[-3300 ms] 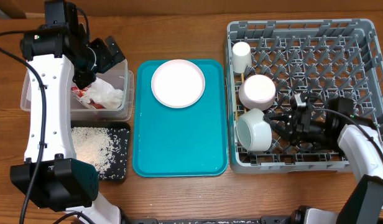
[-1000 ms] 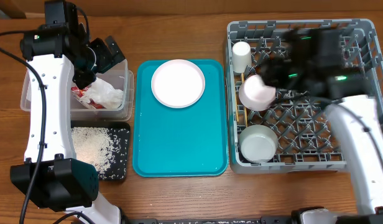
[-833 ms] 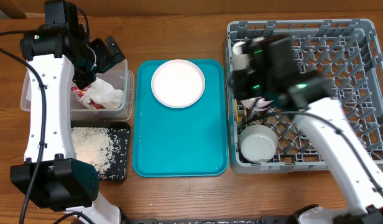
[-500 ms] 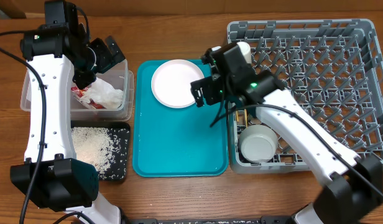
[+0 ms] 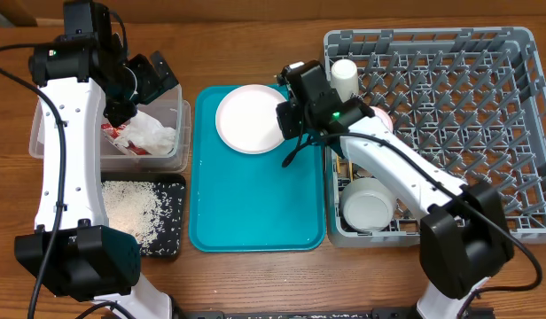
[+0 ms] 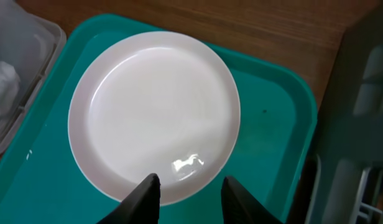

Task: Sort waste into correct bins and load items into the dishwasher
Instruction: 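Grasp the white plate's edge with right gripper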

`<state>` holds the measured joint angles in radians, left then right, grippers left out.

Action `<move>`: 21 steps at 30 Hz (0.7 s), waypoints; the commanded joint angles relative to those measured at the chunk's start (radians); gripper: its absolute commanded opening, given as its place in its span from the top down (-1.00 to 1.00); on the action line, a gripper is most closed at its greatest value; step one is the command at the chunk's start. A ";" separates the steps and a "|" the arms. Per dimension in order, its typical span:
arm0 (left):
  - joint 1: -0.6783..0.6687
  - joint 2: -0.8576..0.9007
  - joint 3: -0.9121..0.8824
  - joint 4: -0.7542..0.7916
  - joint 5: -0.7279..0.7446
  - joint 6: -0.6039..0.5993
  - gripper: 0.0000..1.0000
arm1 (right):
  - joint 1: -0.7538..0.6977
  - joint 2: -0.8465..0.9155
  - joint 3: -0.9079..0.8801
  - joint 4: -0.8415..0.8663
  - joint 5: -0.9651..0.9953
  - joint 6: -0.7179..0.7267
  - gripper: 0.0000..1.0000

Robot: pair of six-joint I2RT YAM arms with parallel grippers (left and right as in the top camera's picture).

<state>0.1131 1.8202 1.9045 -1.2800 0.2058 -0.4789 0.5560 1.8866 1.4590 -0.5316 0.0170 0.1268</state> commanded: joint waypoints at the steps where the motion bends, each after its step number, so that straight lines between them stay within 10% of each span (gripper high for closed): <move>1: -0.002 0.001 0.015 0.000 -0.004 0.008 -1.00 | -0.003 0.026 0.019 0.038 0.021 0.000 0.32; 21: -0.002 0.001 0.015 0.000 -0.004 0.008 -1.00 | -0.005 0.232 0.019 0.232 0.151 0.000 0.30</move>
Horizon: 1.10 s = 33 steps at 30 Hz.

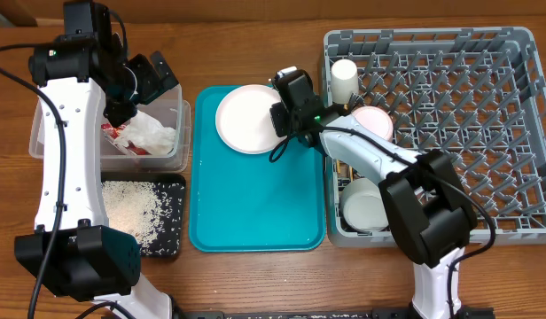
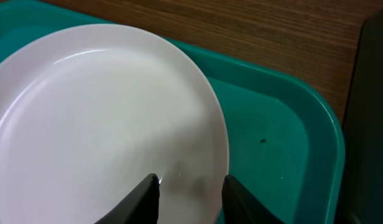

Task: Sort waste into correct bins and load items into the dishwasher
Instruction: 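Grasp the white plate's edge with right gripper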

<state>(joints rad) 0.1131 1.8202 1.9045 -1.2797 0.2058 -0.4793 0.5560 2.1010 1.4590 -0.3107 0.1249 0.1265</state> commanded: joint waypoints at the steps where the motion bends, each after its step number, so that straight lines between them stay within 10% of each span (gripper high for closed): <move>1: -0.002 0.001 0.015 -0.001 -0.004 0.008 -1.00 | -0.008 0.023 0.019 0.013 0.043 0.000 0.30; 23: -0.002 0.001 0.015 -0.001 -0.004 0.008 -1.00 | -0.039 0.081 0.019 0.000 -0.077 0.004 0.40; 33: -0.002 0.001 0.015 -0.001 -0.004 0.008 -1.00 | -0.039 0.076 0.023 -0.035 -0.082 0.003 0.92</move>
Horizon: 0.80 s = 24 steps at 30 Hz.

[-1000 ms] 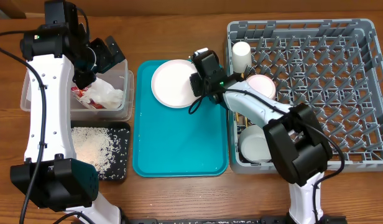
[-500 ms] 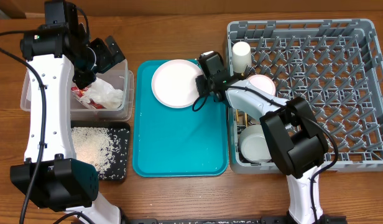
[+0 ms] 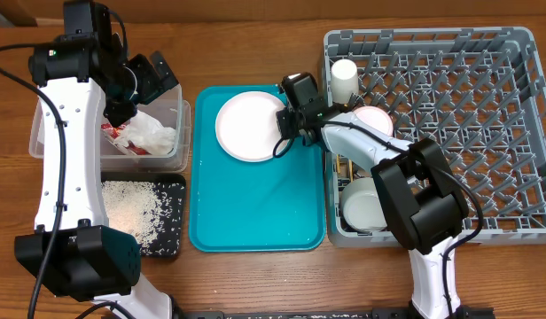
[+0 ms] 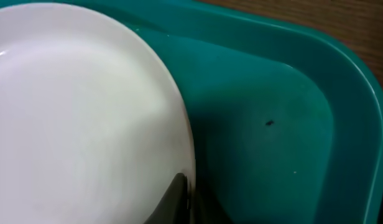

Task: Sort waste into correct bins and load items into the dishwasher
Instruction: 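Grasp the white plate's edge with right gripper, then lift the white plate with right gripper and carry it over the rack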

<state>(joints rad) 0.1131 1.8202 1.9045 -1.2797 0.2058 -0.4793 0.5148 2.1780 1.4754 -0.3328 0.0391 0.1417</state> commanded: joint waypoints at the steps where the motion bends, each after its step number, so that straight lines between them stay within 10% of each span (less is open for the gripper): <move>1: -0.002 0.001 0.015 -0.001 -0.004 0.008 -1.00 | 0.002 -0.006 0.009 -0.013 0.003 -0.012 0.92; 15: -0.002 0.001 0.015 -0.001 -0.004 0.008 -1.00 | 0.000 -0.474 0.061 -0.103 0.215 -0.105 0.92; 24: -0.002 0.001 0.015 -0.001 -0.004 0.008 -1.00 | -0.039 -0.688 0.061 -0.290 1.135 -0.411 0.92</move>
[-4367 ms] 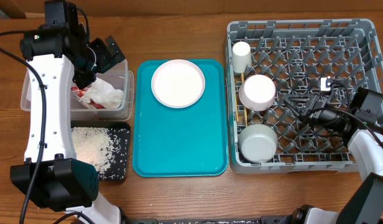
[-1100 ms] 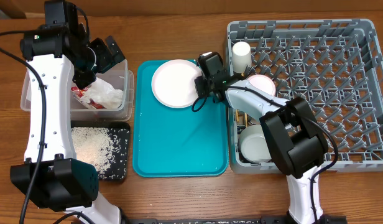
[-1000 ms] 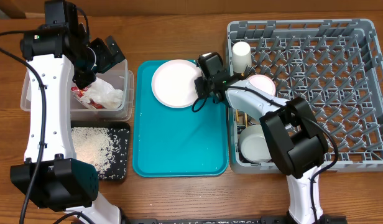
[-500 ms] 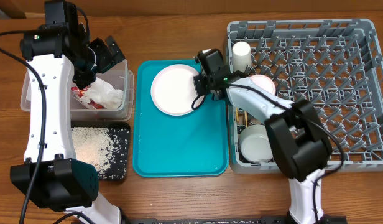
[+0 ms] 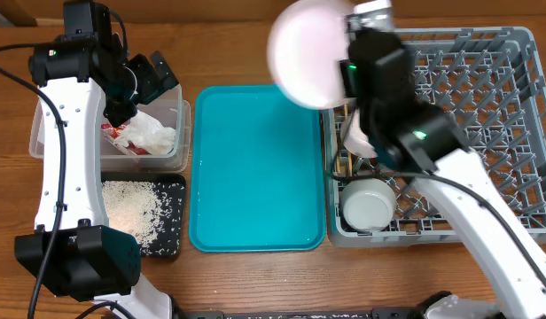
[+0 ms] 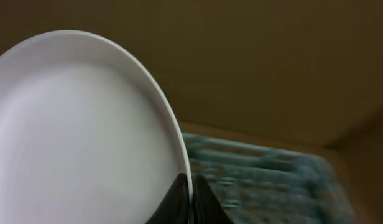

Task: Sort waste into correct bins and load items into the dishwasher
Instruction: 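Lift the white plate with right gripper and carry it over the rack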

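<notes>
My right gripper (image 6: 190, 202) is shut on the rim of the white plate (image 5: 306, 53), which it holds raised and tilted over the gap between the teal tray (image 5: 255, 168) and the grey dishwasher rack (image 5: 486, 106). In the right wrist view the plate (image 6: 79, 137) fills the left, with the blurred rack (image 6: 260, 180) beyond it. My left gripper (image 5: 153, 75) hangs over the clear bin (image 5: 180, 133) that holds crumpled wrappers (image 5: 144, 136); its jaws look parted, with nothing between them.
A black tray (image 5: 171, 244) of spilled rice lies at the front left. In the rack's near-left corner sits a white bowl (image 5: 369, 206), with cutlery (image 5: 344, 168) in a side slot. The teal tray is bare.
The right gripper was shut on the plate's rim down on the teal tray. Now the plate is off the tray, raised and tilted near the rack's left edge. The left arm is unchanged.
The right gripper hovered open over the plate's near rim, then stood lower at the rim, still open. After that it was shut on the rim on the tray. Now the plate is held high beside the rack. The left arm stayed over the clear bin throughout.
</notes>
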`<state>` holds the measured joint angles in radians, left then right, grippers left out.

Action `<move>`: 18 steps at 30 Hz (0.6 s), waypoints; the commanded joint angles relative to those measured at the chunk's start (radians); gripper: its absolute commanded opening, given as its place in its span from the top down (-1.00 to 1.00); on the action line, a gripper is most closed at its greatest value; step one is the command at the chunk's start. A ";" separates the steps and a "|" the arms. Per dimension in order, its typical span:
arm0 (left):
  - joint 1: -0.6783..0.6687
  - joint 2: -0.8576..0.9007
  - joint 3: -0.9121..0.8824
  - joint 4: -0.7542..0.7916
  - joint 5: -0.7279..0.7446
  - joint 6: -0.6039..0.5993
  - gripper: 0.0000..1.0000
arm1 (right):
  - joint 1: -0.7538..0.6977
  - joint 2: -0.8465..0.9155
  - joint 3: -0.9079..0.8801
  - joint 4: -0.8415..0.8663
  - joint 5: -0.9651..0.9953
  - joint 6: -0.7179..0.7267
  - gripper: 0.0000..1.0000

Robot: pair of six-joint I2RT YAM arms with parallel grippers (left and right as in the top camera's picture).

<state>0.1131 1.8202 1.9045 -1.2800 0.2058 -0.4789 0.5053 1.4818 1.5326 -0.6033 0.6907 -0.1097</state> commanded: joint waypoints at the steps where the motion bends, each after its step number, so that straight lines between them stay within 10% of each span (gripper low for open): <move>1: -0.002 0.001 0.015 0.000 -0.004 0.008 -1.00 | -0.047 0.008 0.003 -0.028 0.601 -0.222 0.92; 18: 0.005 0.001 0.015 0.000 -0.004 0.008 -1.00 | -0.187 0.014 -0.072 -0.220 0.563 -0.291 0.92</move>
<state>0.1131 1.8202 1.9045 -1.2797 0.2058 -0.4793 0.3206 1.4971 1.4792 -0.8265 1.2781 -0.4408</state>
